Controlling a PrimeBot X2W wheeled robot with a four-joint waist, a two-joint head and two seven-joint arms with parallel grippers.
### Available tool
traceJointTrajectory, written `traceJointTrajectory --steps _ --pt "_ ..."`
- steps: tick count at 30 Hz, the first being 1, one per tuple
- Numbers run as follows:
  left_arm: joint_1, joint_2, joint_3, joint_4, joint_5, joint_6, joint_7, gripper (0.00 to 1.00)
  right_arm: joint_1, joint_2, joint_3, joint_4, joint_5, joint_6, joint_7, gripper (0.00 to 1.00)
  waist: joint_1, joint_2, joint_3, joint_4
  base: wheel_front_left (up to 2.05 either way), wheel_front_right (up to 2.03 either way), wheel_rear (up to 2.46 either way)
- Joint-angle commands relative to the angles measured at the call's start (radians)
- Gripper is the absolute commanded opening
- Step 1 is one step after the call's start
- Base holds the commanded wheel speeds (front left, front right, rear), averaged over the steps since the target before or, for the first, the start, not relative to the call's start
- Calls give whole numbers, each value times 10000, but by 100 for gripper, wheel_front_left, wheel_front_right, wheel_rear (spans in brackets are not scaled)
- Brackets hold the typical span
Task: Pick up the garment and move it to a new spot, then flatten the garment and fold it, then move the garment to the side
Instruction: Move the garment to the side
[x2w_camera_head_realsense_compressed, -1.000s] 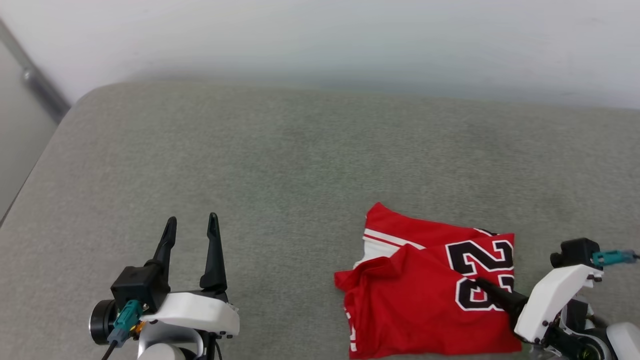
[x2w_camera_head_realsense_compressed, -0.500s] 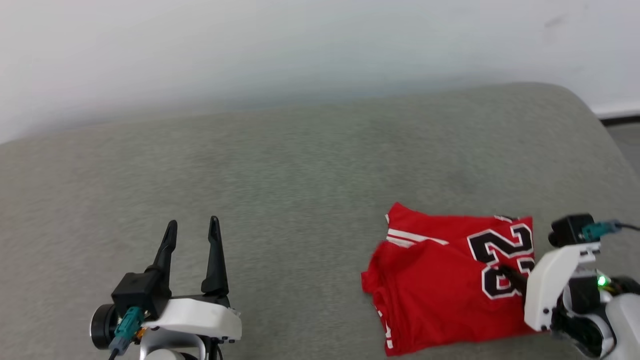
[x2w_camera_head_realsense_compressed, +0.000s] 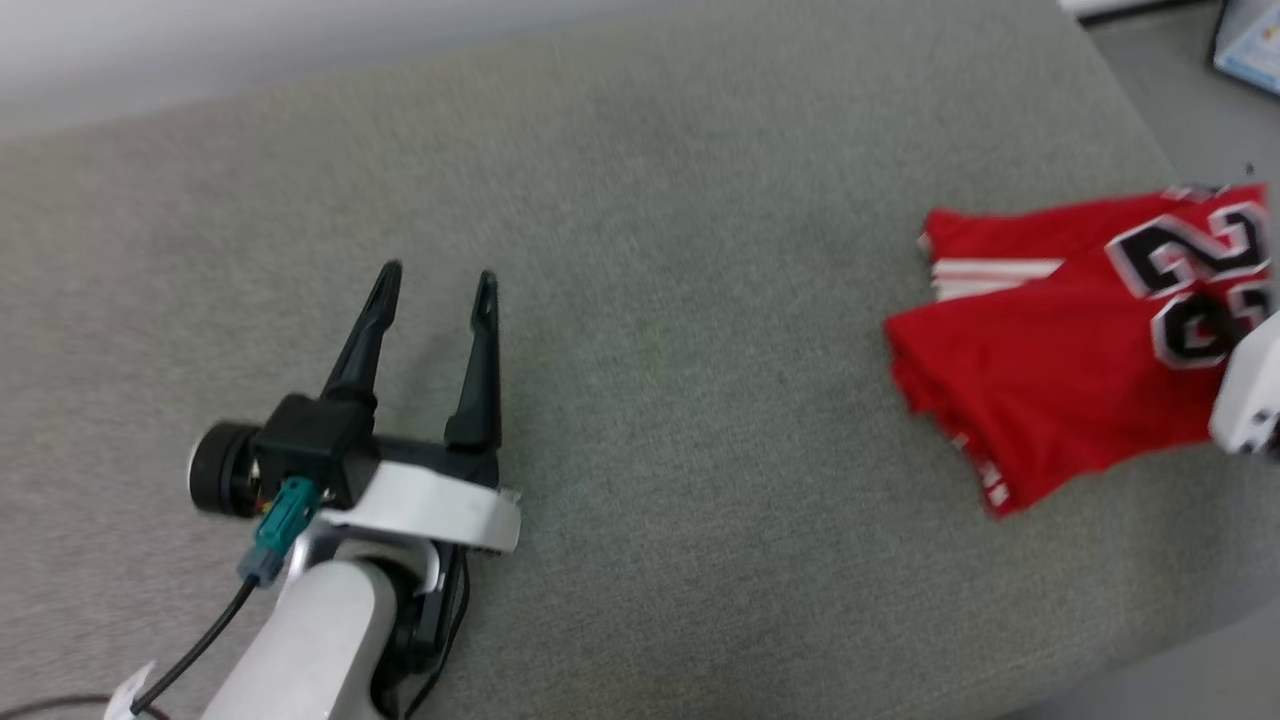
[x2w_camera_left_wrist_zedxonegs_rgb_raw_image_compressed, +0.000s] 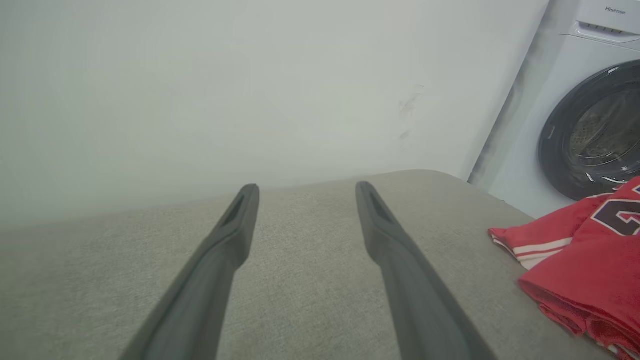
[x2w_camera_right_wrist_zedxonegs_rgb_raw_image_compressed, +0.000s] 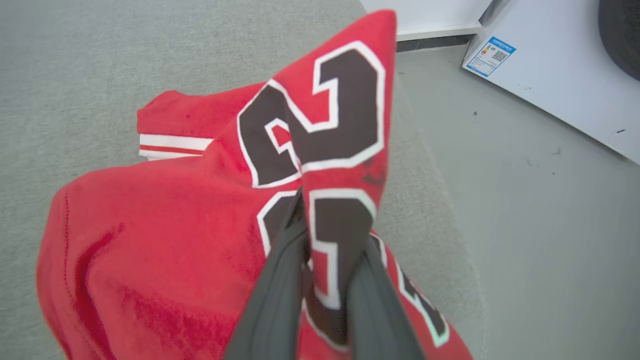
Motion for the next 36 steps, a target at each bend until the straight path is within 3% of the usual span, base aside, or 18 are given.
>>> traceJointTrajectory --steps 1,6,9,10,11,12,19,24,31,36 --pt "-315 76 -59 -83 161 -47 68 100 -452 -104 -153 239 -35 -11 -303 0 -1 -1 1117 -383 0 0 0" --pt "-1076 210 -316 -400 524 -143 474 100 -1407 -337 -661 1299 -154 -11 -1714 0 -1 -1 2094 -371 0 0 0" --pt "-1410 312 -372 -531 676 -202 679 100 -1837 -99 -857 1998 -271 -11 -2491 0 -1 -1 2482 -349 0 0 0" --pt "-1486 342 -408 -565 721 -226 751 100 -1943 27 -943 2291 -270 -11 -2705 16 -1 -1 2571 -334 0 0 0" --pt "-1554 370 -433 -599 736 -226 816 100 -2026 130 -957 2555 -354 -10 -2899 49 -1 -1 2645 -316 0 0 0" --pt "-1600 386 -466 -618 765 -234 867 100 -2148 198 -1016 2797 -431 -10 -3208 100 -1 -1 2700 -293 0 0 0" --pt "-1520 449 -531 -631 720 -221 930 100 -2694 199 -1952 4867 -1459 -11 -4963 100 -1 -1 2592 -161 0 0 0" --pt "-1125 341 -496 -425 533 -125 696 100 -2673 185 -2275 5317 -2079 -11 -5597 100 -1 -1 1928 -161 0 0 0" --pt "-106 127 -188 62 25 186 71 100 -1553 930 -2259 4416 -2418 -11 -5801 100 -1 -1 330 -166 0 0 0" --pt "807 -74 93 290 -357 437 -278 100 -155 1618 -2244 3049 -2392 -11 -5808 100 -1 -1 -759 53 0 0 0"
